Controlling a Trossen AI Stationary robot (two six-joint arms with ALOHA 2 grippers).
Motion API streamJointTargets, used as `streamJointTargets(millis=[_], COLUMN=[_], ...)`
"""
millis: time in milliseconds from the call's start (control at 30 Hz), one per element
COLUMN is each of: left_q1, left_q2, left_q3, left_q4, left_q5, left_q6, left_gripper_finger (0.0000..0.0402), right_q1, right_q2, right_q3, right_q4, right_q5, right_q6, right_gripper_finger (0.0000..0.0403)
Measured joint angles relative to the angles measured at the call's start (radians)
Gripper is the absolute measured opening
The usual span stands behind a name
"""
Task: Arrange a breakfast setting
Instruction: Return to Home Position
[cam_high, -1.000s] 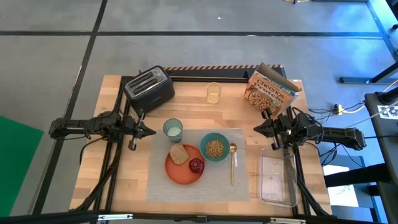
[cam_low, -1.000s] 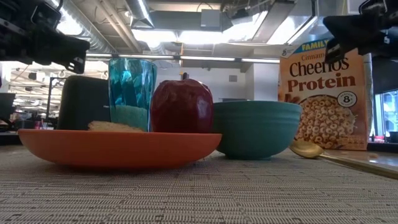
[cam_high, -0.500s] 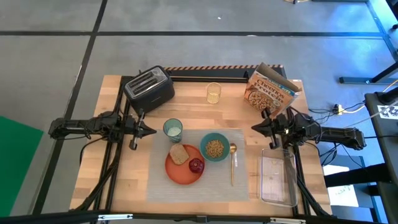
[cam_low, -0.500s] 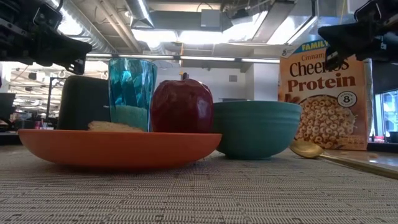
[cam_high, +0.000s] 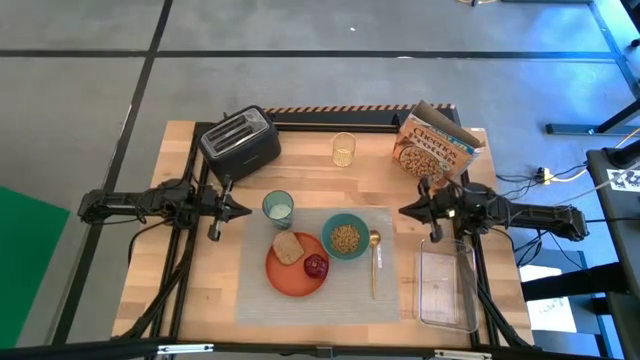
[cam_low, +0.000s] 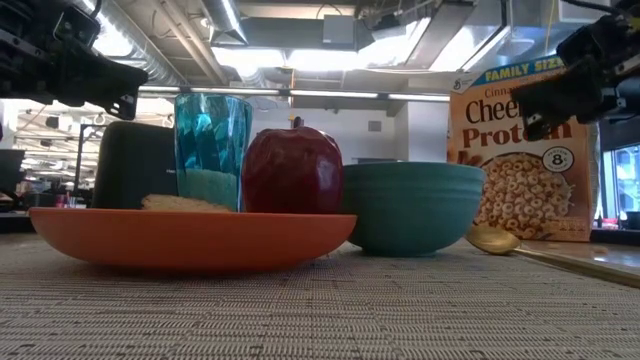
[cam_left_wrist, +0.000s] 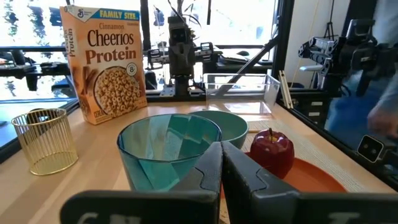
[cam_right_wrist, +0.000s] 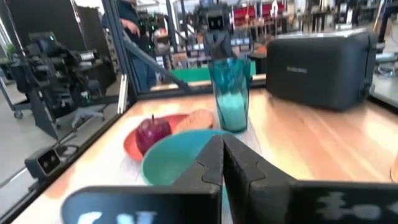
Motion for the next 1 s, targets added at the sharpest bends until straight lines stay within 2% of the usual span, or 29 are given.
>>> streamJointTargets(millis=[133,1000], left_q1=[0.000,0.000], left_q2=[0.000,0.000], left_q3=[0.000,0.000], left_q4=[0.000,0.000], left_q5=[0.000,0.000], left_q6=[0.000,0.000], left_gripper_finger=[0.0001,0.0001], right_q1=[0.000,0.000], right_q2=[0.000,0.001], right_q3=[0.000,0.000], right_q4=[-0.051,-0.054], right_q5=[0.001,0.001], right_q6=[0.000,0.000], right_gripper_finger=[0.0001,0.0001])
